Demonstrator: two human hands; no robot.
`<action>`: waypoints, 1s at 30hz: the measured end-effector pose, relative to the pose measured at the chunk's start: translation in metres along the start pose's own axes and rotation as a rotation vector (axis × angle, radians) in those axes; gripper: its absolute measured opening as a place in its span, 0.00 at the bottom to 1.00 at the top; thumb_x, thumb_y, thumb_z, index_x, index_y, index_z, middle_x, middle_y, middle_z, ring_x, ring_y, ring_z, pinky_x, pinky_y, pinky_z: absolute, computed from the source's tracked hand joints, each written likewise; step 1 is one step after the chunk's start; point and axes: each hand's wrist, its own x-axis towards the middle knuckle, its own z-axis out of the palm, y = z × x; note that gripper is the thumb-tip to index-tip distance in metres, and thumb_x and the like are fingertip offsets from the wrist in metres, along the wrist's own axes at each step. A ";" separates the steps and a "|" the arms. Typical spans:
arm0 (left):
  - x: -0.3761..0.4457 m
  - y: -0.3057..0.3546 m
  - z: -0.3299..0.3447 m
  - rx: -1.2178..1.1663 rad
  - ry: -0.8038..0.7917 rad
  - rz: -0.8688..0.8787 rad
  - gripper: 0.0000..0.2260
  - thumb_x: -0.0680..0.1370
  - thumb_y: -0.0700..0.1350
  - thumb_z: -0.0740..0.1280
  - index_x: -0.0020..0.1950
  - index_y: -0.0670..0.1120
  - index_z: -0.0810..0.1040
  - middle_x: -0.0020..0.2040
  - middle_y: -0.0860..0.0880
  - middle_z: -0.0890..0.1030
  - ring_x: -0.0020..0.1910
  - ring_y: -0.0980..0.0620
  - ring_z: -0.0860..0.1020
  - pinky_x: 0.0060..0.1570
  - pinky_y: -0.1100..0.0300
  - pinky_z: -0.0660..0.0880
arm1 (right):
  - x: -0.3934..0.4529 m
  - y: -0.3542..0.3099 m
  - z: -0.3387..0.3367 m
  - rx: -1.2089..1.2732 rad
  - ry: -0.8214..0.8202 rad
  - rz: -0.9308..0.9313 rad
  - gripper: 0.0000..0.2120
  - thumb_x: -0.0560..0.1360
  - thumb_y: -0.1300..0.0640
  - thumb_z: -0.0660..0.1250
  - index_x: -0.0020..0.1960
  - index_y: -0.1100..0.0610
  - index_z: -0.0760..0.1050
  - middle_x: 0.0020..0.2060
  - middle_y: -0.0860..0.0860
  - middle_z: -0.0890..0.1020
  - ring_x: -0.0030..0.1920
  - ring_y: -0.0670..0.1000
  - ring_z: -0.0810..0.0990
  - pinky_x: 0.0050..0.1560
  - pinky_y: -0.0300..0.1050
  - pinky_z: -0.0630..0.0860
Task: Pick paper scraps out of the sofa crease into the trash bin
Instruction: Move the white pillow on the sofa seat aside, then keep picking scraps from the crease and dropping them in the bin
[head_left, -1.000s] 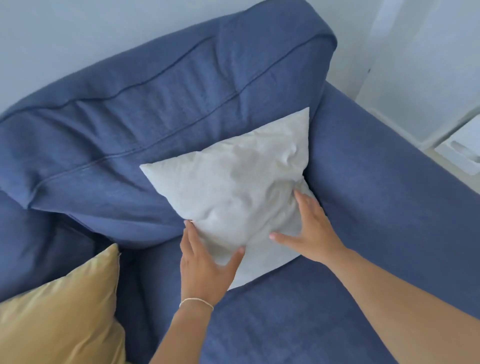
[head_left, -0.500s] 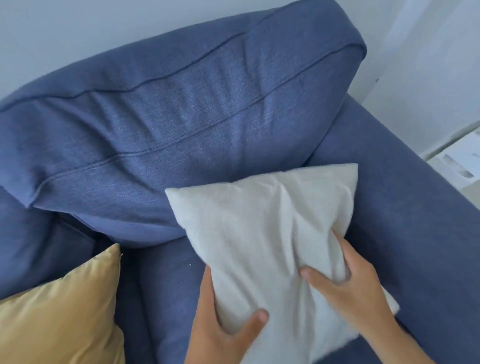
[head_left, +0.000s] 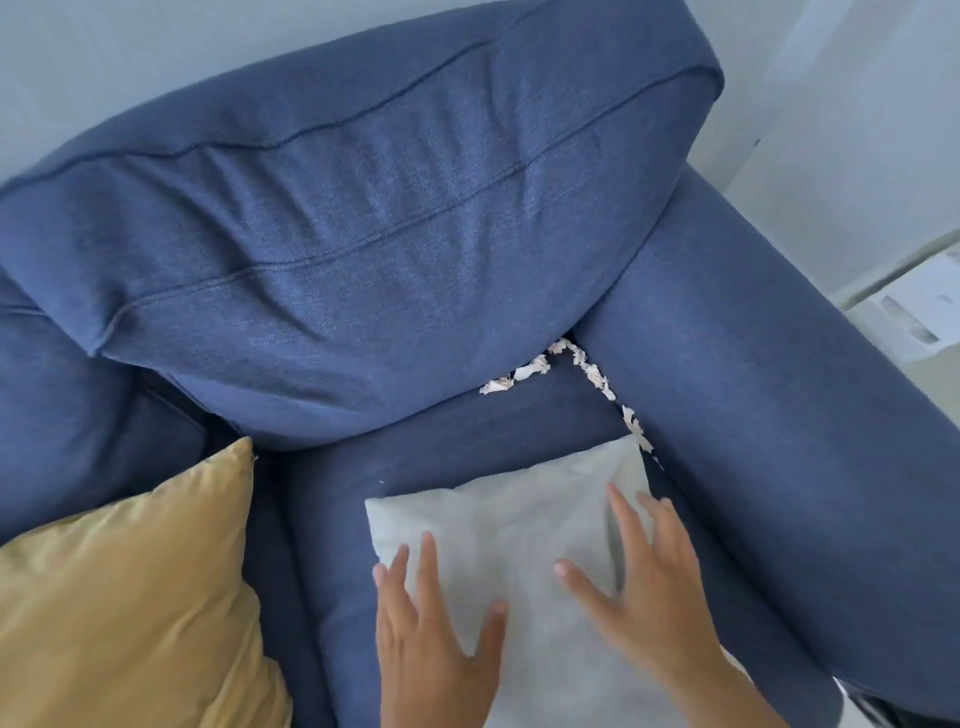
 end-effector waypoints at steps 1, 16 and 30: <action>0.013 0.011 0.009 0.013 -0.040 0.059 0.38 0.70 0.67 0.61 0.77 0.58 0.55 0.77 0.48 0.59 0.77 0.42 0.53 0.70 0.43 0.61 | 0.010 -0.005 0.005 -0.010 -0.029 -0.087 0.43 0.68 0.25 0.58 0.77 0.43 0.55 0.75 0.50 0.59 0.78 0.55 0.52 0.75 0.57 0.57; 0.165 0.091 0.094 0.093 -0.372 -0.029 0.24 0.80 0.57 0.56 0.75 0.51 0.62 0.69 0.45 0.68 0.64 0.42 0.71 0.62 0.44 0.70 | 0.172 -0.027 0.041 0.038 -0.100 -0.093 0.18 0.77 0.46 0.63 0.64 0.52 0.74 0.58 0.52 0.76 0.60 0.58 0.72 0.57 0.55 0.73; 0.258 0.101 0.160 0.148 -0.178 -0.636 0.18 0.71 0.66 0.66 0.49 0.55 0.81 0.58 0.50 0.69 0.59 0.44 0.64 0.53 0.46 0.62 | 0.296 -0.043 0.076 -0.080 -0.096 0.087 0.18 0.74 0.41 0.68 0.58 0.52 0.79 0.62 0.59 0.72 0.63 0.64 0.69 0.59 0.58 0.72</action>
